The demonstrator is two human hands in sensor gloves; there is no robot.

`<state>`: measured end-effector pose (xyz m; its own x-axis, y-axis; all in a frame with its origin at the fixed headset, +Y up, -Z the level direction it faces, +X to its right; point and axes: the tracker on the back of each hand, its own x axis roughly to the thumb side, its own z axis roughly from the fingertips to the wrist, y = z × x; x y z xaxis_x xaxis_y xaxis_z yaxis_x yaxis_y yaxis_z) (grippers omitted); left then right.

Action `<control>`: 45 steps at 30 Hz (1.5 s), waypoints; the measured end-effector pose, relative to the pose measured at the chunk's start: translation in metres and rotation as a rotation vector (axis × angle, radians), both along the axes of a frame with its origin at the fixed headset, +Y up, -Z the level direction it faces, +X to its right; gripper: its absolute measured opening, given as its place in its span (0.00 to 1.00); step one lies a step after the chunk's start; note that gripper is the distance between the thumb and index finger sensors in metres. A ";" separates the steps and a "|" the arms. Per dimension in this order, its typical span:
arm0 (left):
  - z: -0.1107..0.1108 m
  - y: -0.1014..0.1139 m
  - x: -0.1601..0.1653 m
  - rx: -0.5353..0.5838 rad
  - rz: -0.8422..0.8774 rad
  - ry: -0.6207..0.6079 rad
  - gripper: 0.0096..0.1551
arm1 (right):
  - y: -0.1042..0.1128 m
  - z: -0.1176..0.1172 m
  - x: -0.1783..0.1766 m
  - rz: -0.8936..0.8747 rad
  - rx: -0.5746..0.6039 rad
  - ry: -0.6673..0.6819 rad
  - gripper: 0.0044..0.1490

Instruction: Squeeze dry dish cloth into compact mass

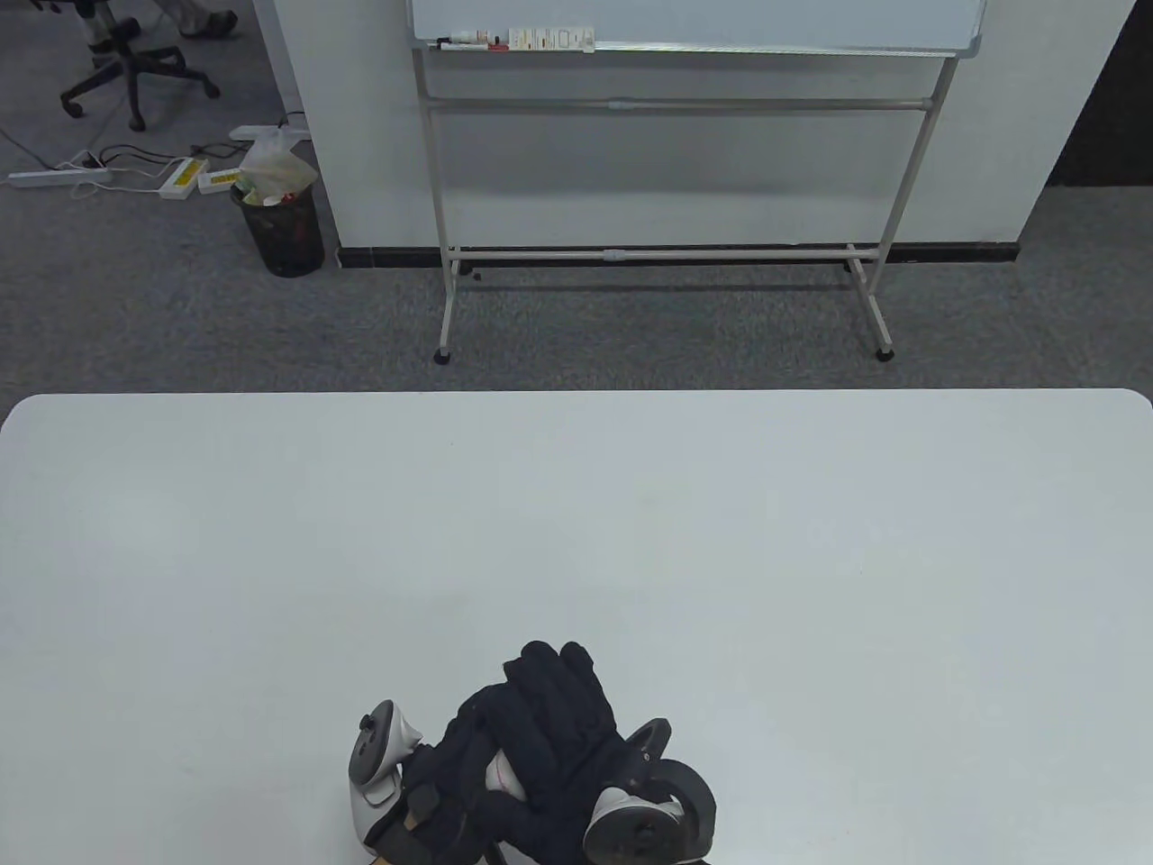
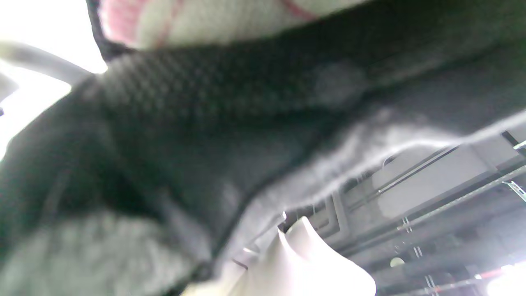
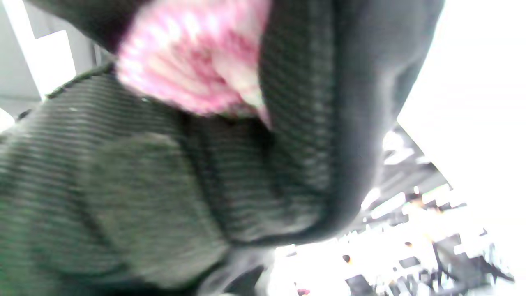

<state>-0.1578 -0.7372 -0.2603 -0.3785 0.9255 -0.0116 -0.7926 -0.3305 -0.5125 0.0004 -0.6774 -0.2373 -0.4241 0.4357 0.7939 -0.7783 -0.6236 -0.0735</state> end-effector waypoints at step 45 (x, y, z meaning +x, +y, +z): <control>-0.004 -0.011 -0.013 0.047 -0.015 0.061 0.43 | -0.022 -0.014 -0.003 -0.057 -0.253 0.079 0.48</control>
